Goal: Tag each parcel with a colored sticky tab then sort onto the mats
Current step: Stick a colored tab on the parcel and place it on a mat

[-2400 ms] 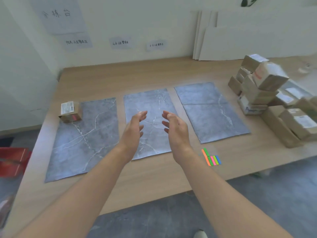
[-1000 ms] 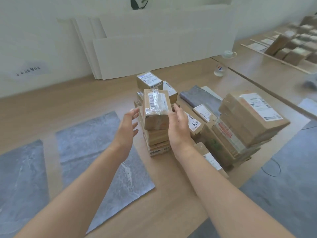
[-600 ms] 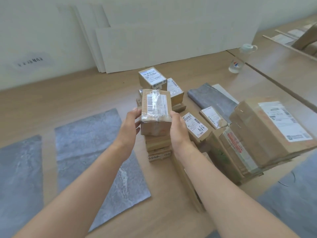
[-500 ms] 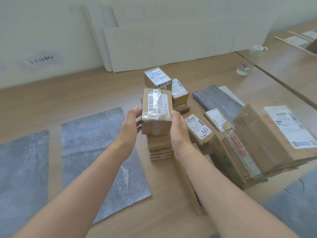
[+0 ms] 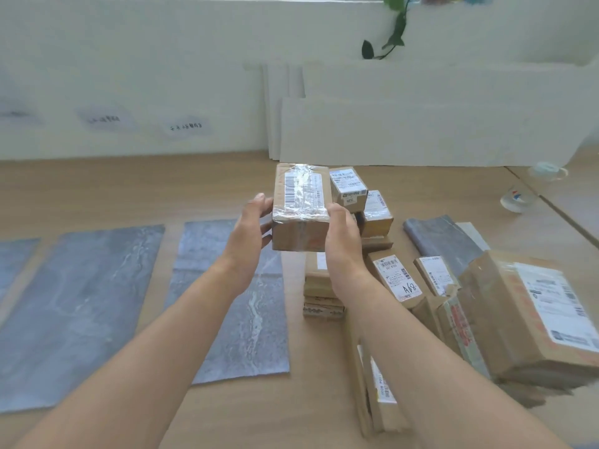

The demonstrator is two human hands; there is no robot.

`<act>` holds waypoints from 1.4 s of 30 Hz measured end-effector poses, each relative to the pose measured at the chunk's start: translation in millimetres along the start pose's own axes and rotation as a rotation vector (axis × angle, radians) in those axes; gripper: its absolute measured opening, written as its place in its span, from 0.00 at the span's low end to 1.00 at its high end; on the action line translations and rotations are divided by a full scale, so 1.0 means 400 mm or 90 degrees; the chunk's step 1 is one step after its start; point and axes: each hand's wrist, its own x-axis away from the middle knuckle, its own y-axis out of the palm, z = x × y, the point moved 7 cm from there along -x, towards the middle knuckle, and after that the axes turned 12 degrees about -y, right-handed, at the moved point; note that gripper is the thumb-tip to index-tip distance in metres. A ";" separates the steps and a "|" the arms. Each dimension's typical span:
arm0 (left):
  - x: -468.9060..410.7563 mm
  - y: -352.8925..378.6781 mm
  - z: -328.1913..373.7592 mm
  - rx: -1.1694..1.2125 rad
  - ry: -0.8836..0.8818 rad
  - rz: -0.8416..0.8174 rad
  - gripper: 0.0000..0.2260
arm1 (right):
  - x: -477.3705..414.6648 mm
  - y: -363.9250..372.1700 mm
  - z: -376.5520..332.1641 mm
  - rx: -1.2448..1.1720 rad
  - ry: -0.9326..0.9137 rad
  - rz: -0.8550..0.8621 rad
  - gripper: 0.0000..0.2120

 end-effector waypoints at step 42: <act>0.524 -0.855 0.130 0.057 0.072 0.117 0.22 | 0.573 0.711 -0.215 -0.056 -0.102 -0.118 0.20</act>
